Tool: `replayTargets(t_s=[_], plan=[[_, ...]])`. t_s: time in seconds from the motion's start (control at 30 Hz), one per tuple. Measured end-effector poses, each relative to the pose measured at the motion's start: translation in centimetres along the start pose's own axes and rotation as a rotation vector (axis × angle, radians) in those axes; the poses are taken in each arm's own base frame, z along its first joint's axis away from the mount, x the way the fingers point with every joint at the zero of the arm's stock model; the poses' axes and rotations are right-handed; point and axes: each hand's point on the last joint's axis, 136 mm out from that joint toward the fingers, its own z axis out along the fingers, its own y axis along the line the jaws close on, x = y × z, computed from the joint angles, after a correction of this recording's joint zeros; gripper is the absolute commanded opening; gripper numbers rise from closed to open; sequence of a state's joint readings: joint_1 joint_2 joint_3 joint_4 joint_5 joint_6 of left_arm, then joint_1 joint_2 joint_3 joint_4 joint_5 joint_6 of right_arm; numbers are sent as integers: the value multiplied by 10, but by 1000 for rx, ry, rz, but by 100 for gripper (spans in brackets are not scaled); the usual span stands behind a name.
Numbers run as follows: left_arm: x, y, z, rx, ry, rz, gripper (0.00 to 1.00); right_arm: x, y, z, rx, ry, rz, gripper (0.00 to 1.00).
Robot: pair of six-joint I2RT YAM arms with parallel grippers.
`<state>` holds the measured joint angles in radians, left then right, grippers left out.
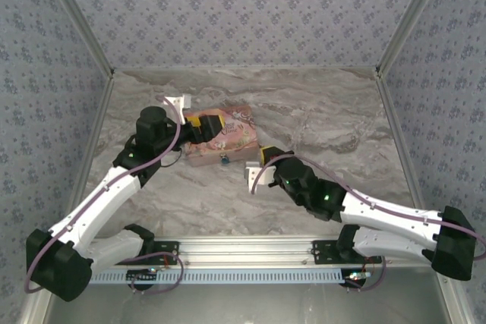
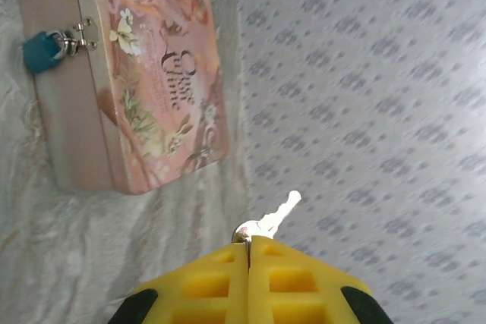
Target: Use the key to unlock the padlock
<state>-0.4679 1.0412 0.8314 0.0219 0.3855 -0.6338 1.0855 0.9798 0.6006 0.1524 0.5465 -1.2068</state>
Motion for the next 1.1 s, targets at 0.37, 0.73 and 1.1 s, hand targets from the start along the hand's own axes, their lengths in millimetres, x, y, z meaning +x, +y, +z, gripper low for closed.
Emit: replayTargets(t_s=[0.37, 0.73, 1.1], plan=[[15, -44, 7, 172, 91, 49, 93, 1, -29, -12, 143, -15, -160, 0], [36, -72, 29, 274, 166, 64, 87, -2, -43, -15, 193, -38, -168, 0], [26, -82, 35, 308, 121, 44, 82, 6, -46, -15, 181, -53, -105, 0]])
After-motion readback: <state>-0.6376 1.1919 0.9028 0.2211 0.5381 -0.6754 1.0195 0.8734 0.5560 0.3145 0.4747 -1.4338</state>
